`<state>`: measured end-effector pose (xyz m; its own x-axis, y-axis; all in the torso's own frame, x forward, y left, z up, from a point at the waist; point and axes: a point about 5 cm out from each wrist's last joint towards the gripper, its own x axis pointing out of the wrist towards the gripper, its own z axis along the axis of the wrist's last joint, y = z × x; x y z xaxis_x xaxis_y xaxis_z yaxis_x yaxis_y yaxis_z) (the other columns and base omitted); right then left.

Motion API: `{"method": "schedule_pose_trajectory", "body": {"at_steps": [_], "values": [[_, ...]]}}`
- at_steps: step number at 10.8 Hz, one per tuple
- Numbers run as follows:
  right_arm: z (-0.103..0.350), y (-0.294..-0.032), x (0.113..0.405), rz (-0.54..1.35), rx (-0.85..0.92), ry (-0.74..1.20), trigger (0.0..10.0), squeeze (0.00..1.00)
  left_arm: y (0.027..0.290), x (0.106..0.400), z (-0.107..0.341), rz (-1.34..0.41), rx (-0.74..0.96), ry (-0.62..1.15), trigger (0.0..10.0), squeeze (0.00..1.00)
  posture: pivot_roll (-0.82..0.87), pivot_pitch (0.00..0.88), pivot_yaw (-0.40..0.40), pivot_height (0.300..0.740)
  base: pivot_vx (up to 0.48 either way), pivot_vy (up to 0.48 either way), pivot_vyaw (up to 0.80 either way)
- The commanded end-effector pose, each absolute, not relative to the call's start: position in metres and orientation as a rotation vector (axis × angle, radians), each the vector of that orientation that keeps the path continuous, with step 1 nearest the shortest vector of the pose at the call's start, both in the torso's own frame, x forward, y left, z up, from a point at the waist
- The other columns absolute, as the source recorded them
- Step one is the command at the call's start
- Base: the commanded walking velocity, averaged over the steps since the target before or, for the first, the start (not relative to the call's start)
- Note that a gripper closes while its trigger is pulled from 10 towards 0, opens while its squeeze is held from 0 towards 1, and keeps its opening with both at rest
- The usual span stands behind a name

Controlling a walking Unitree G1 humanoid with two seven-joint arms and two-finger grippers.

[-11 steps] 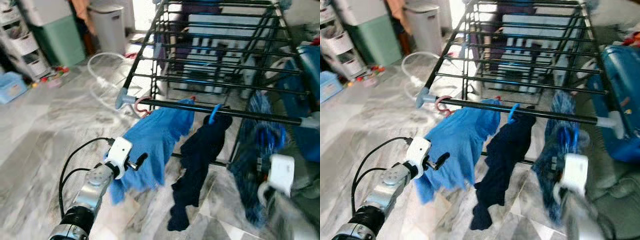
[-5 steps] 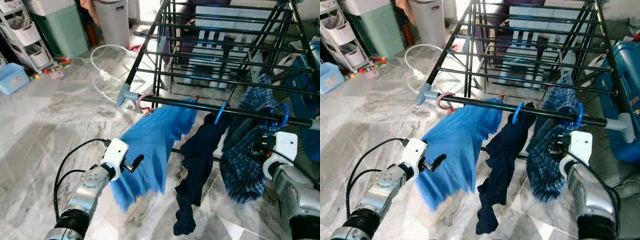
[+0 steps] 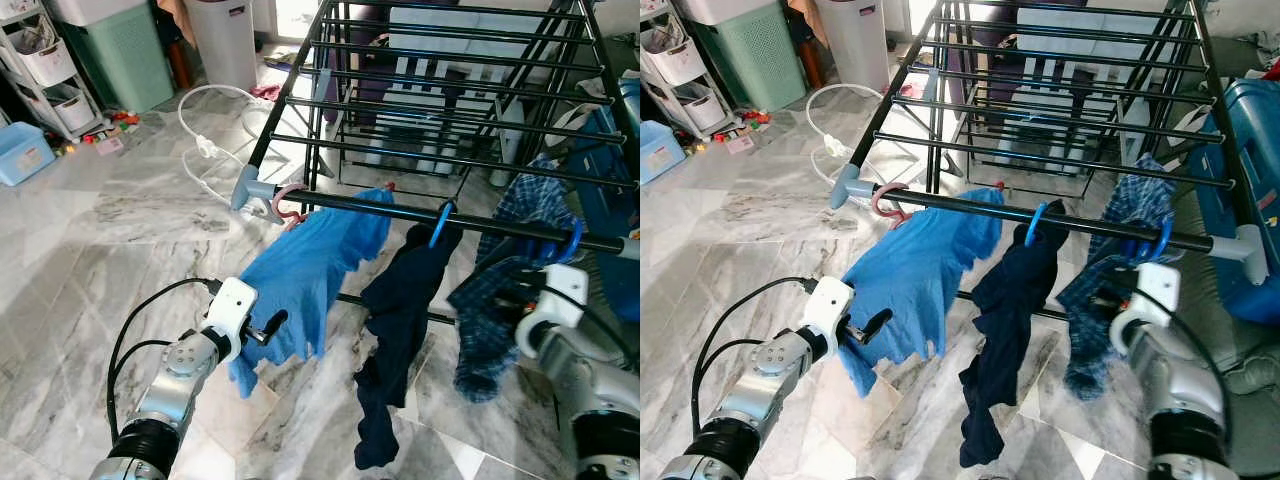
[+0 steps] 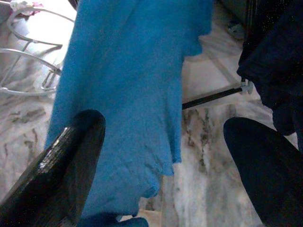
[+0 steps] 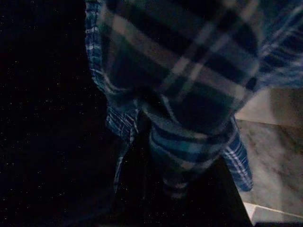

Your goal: Hang hanger

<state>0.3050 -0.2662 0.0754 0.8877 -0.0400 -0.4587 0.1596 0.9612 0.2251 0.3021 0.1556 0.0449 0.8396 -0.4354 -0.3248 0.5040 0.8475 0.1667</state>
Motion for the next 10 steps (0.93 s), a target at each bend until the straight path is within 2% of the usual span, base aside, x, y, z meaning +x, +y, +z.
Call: {"method": "schedule_pose_trajectory", "body": {"at_steps": [1, 4, 5, 9, 10], "values": [[0.067, -0.260, 0.304, -0.087, 0.277, 0.507, 10.0, 0.00, 0.159, 0.300, 0.044, -0.497, 0.264, 0.290, 10.0, 0.00, 0.07, 0.131, 0.003, 0.740, 0.000, 0.000, 0.00], [0.057, -0.257, 0.299, -0.079, 0.318, 0.526, 10.0, 0.00, 0.159, 0.300, 0.045, -0.495, 0.266, 0.293, 10.0, 0.00, 0.07, 0.131, 0.003, 0.740, 0.000, 0.000, 0.00], [0.054, -0.255, 0.296, -0.077, 0.323, 0.531, 10.0, 0.98, 0.158, 0.300, 0.044, -0.493, 0.266, 0.297, 10.0, 0.00, 0.07, 0.130, 0.002, 0.740, 0.000, 0.000, 0.00], [0.077, -0.262, 0.283, -0.173, 0.135, 0.339, 10.0, 1.00, 0.155, 0.303, 0.045, -0.482, 0.255, 0.301, 10.0, 0.00, 0.05, 0.126, 0.001, 0.740, 0.000, 0.000, 0.00], [0.082, -0.258, 0.277, -0.177, 0.133, 0.311, 10.0, 1.00, 0.154, 0.305, 0.045, -0.482, 0.253, 0.300, 10.0, 0.00, 0.05, 0.126, 0.003, 0.740, 0.000, 0.000, 0.00]]}}
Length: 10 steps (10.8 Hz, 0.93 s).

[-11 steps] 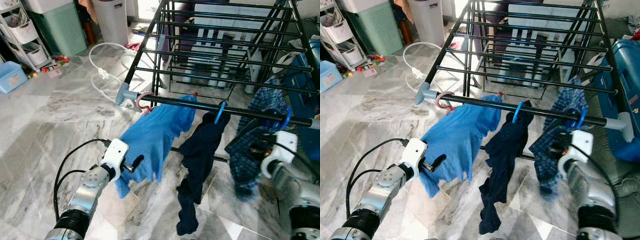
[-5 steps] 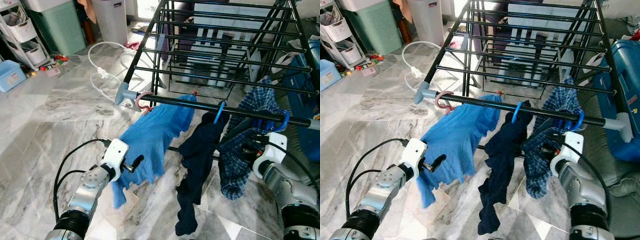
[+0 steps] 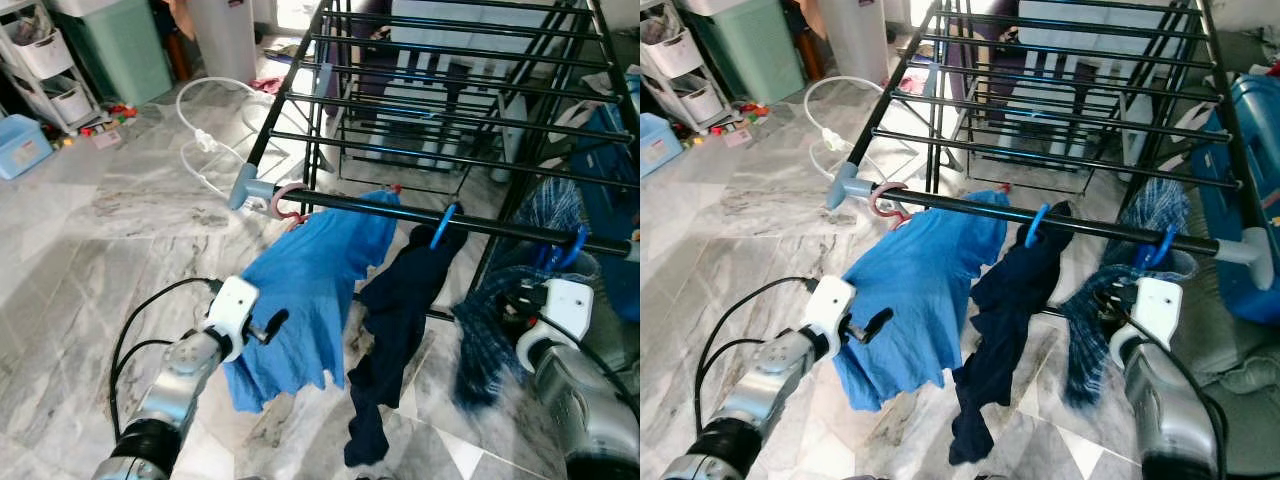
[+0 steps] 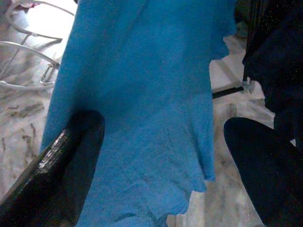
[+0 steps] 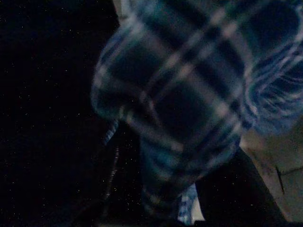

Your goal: Hang hanger

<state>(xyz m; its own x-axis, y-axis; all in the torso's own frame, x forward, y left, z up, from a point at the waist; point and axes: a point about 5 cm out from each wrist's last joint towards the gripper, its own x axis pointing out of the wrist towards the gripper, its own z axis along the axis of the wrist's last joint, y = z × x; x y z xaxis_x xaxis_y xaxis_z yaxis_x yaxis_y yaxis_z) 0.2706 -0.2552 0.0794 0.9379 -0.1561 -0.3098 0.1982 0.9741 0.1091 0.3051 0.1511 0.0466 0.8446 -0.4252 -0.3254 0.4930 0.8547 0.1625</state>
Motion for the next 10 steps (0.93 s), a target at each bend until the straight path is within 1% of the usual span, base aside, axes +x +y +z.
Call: {"method": "schedule_pose_trajectory", "body": {"at_steps": [1, 2, 5, 8, 10], "values": [[0.087, -0.250, 0.268, -0.179, 0.120, 0.270, 10.0, 1.00, 0.150, 0.306, 0.046, -0.493, 0.250, 0.296, 10.0, 0.00, 0.04, 0.123, 0.007, 0.740, 0.000, 0.000, 0.00], [0.092, -0.241, 0.261, -0.170, 0.065, 0.238, 10.0, 1.00, 0.148, 0.306, 0.045, -0.502, 0.249, 0.298, 10.0, 0.00, 0.02, 0.121, 0.013, 0.740, 0.000, 0.000, 0.00], [0.099, -0.229, 0.244, -0.210, 0.022, 0.217, 10.0, 1.00, 0.141, 0.309, 0.046, -0.515, 0.246, 0.298, 10.0, 0.00, 0.01, 0.106, 0.025, 0.740, 0.000, 0.000, 0.00], [0.096, -0.220, 0.224, -0.225, 0.019, 0.229, 10.0, 1.00, 0.137, 0.312, 0.046, -0.524, 0.245, 0.301, 10.0, 0.00, 0.01, 0.092, 0.027, 0.740, 0.000, 0.000, 0.00], [0.084, -0.213, 0.211, -0.238, 0.036, 0.270, 10.0, 1.00, 0.136, 0.312, 0.044, -0.522, 0.237, 0.311, 10.0, 0.00, 0.01, 0.088, 0.022, 0.740, 0.000, 0.000, 0.00]]}}
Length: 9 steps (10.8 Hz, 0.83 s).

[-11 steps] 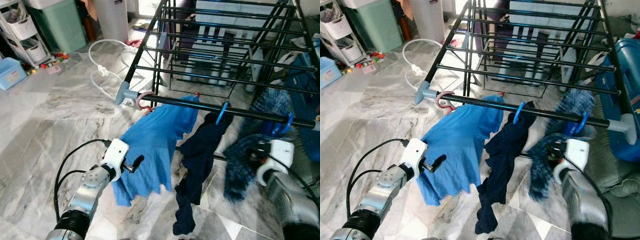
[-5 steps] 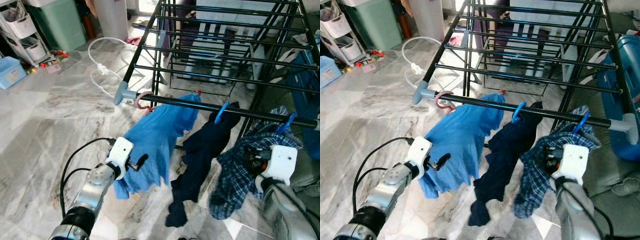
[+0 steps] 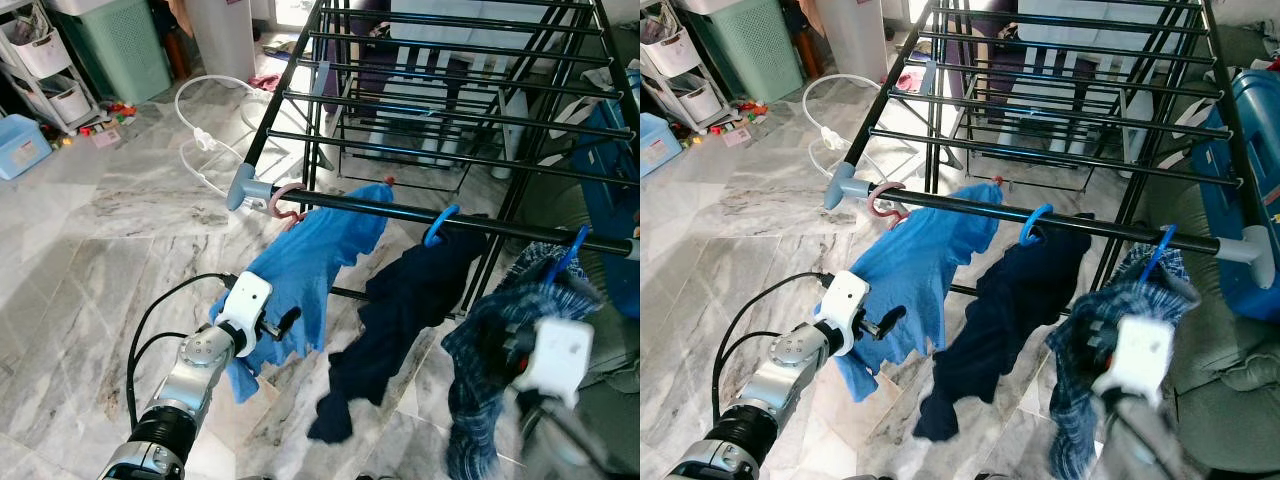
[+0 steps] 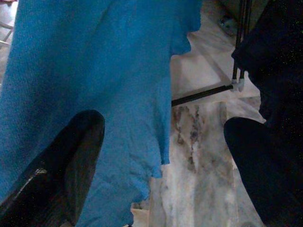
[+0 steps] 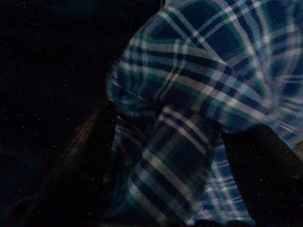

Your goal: Hang hanger

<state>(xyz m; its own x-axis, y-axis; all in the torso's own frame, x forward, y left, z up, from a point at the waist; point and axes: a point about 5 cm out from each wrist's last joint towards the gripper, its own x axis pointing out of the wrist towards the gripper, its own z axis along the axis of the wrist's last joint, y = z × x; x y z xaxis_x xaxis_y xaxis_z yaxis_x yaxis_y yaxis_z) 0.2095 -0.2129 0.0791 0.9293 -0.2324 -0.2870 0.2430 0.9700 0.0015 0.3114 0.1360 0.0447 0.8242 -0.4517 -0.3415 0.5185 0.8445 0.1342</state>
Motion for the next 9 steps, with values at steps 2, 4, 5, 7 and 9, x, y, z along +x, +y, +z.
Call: {"method": "schedule_pose_trajectory", "body": {"at_steps": [2, 4, 5, 7, 9], "values": [[0.076, -0.212, 0.203, -0.318, 0.028, 0.284, 10.0, 1.00, 0.134, 0.312, 0.043, -0.535, 0.232, 0.317, 10.0, 0.00, 0.00, 0.084, 0.024, 0.740, 0.000, 0.000, 0.00], [0.079, -0.208, 0.199, -0.365, 0.037, 0.248, 10.0, 1.00, 0.133, 0.313, 0.042, -0.542, 0.234, 0.325, 10.0, 0.00, -0.01, 0.085, 0.032, 0.740, 0.000, 0.000, 0.00], [0.081, -0.208, 0.198, -0.388, 0.020, 0.225, 10.0, 1.00, 0.132, 0.314, 0.042, -0.548, 0.235, 0.326, 10.0, 0.00, -0.01, 0.085, 0.034, 0.740, 0.000, 0.000, 0.00], [0.099, -0.209, 0.190, -0.438, -0.080, 0.110, 10.0, 1.00, 0.135, 0.320, 0.056, -0.554, 0.226, 0.245, 10.0, 0.00, -0.02, 0.083, 0.042, 0.740, 0.000, 0.000, 0.00], [0.103, -0.205, 0.180, -0.463, -0.056, 0.087, 10.0, 1.00, 0.145, 0.322, 0.071, -0.519, 0.250, 0.143, 10.0, 0.00, -0.02, 0.084, 0.039, 0.740, 0.000, 0.000, 0.00]]}}
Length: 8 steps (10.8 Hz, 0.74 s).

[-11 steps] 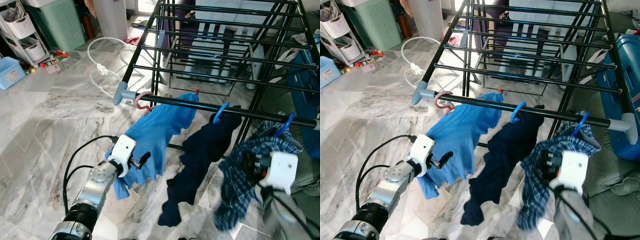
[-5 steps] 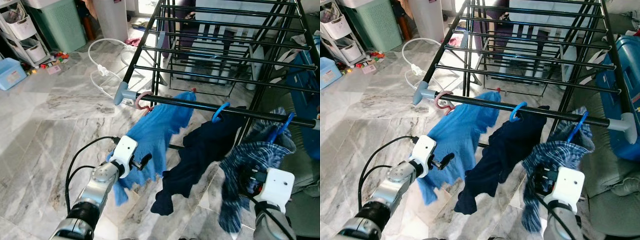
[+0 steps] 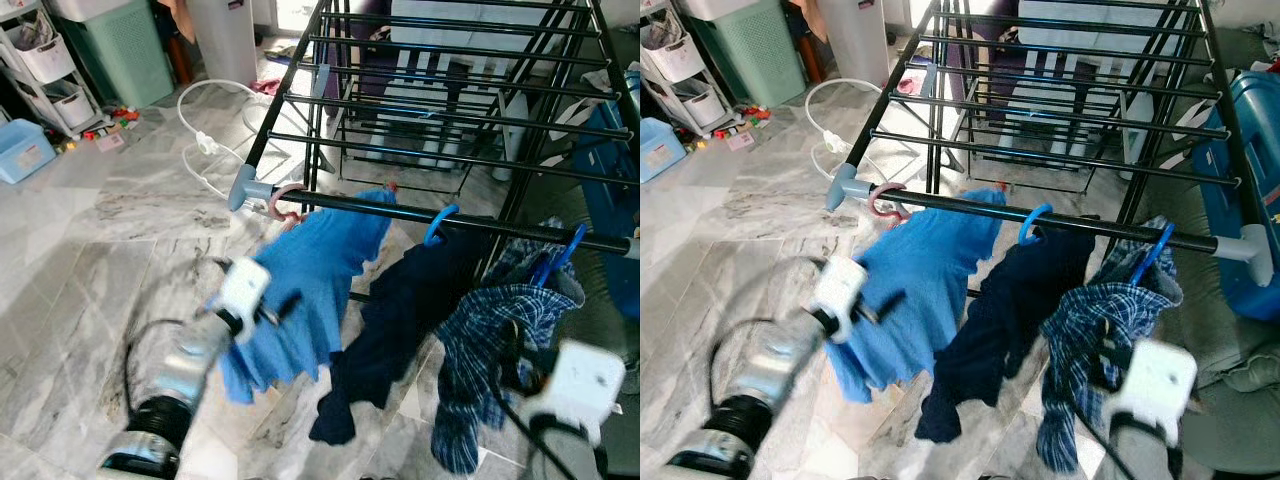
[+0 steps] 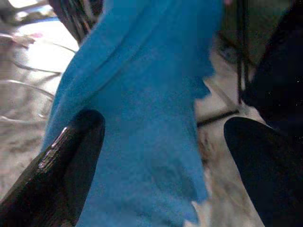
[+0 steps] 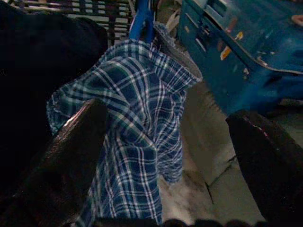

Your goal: Hang hanger

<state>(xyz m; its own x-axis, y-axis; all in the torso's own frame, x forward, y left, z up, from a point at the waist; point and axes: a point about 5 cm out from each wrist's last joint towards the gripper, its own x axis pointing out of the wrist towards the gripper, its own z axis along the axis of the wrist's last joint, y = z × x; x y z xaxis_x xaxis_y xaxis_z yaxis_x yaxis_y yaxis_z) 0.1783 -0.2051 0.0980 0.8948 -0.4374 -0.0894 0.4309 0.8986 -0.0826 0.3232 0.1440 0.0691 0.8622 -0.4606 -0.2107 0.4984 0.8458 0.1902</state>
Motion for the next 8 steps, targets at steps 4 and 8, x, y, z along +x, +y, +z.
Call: {"method": "schedule_pose_trajectory", "body": {"at_steps": [4, 8], "values": [[0.108, -0.200, 0.179, -0.375, -0.014, 0.060, 10.0, 0.00, 0.135, 0.326, 0.082, -0.407, 0.218, 0.078, 10.0, 0.00, -0.02, 0.052, 0.004, 0.740, 0.000, 0.000, 0.00], [0.106, -0.199, 0.183, -0.357, -0.014, 0.054, 10.0, 0.00, 0.130, 0.329, 0.081, -0.376, 0.204, 0.110, 10.0, 0.00, -0.02, 0.035, 0.002, 0.740, -0.207, 0.000, 0.00]]}}
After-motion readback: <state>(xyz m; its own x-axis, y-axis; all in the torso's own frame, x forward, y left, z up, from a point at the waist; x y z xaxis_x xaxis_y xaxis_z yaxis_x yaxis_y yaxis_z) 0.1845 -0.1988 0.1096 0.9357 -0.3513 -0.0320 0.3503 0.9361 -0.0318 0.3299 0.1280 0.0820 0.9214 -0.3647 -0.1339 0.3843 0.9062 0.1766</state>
